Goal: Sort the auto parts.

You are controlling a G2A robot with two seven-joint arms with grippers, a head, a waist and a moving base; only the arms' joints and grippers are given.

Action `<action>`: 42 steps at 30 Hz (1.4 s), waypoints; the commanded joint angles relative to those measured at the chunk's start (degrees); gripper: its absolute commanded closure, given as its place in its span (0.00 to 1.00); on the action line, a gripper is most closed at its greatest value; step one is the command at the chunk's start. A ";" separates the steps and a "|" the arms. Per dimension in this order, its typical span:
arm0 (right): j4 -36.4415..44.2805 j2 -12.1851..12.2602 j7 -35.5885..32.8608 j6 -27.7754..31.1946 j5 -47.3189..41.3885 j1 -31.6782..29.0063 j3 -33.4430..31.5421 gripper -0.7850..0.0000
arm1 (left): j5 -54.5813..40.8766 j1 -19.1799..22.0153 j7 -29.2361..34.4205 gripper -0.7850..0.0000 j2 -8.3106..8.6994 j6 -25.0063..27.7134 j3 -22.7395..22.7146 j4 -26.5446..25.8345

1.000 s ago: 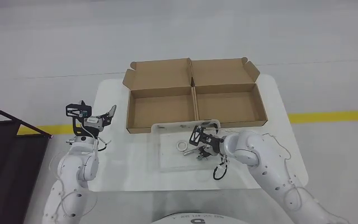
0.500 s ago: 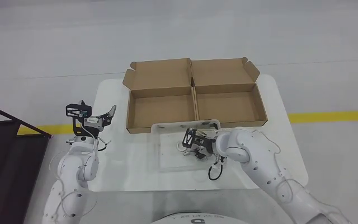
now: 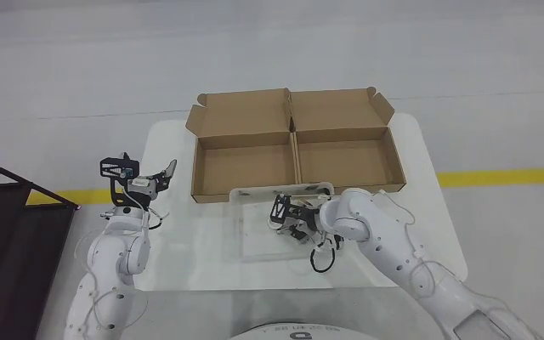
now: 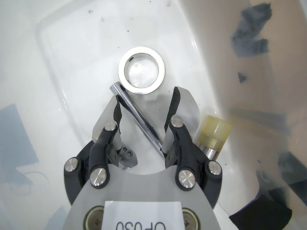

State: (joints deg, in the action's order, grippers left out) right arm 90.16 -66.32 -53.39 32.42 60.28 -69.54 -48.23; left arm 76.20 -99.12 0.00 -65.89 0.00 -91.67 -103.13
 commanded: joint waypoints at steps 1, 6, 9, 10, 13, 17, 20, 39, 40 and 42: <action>-0.43 -0.11 -0.21 -0.10 -0.32 0.50 0.42 0.64 | 0.00 0.00 0.00 0.00 0.00 0.00 0.00 0.00; -1.48 -0.38 -0.39 -0.23 -0.79 1.68 1.48 1.00 | 0.00 0.00 0.00 0.00 0.00 0.00 0.00 0.00; -1.09 -0.34 0.59 -0.18 -0.89 2.20 1.17 1.00 | 0.00 0.00 0.00 0.00 0.00 0.00 0.00 0.00; -0.48 -0.23 1.33 0.04 -0.63 2.24 0.82 1.00 | 0.00 0.00 0.00 0.00 0.00 0.00 0.00 0.00; 1.85 0.35 4.12 1.02 -0.22 1.33 -0.98 1.00 | 0.00 0.00 0.00 0.00 0.00 0.00 0.00 0.00; 5.43 1.32 8.98 2.69 -0.49 -0.94 -4.32 1.00 | 0.00 0.00 0.00 0.00 0.00 0.00 0.00 0.00; 6.89 1.92 11.79 3.16 -1.03 -2.57 -6.59 1.00 | 0.00 0.00 0.00 0.00 0.00 0.00 0.00 0.00; 11.79 3.93 36.73 4.80 0.76 -11.46 -16.05 1.00 | 0.00 0.00 0.00 0.00 0.00 0.00 0.00 0.00; 11.68 4.01 38.01 5.96 -0.34 -11.68 -16.55 1.00 | 0.00 0.00 0.00 0.00 0.00 0.00 0.00 0.00; 11.12 4.17 40.89 8.88 -3.24 -12.01 -17.60 1.00 | 0.00 0.00 0.00 0.00 0.00 0.00 0.00 0.00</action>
State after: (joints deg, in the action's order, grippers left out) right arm 101.56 -62.22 -14.13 39.61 58.82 -81.43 -65.30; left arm 76.20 -99.12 0.00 -65.89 0.00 -91.67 -103.13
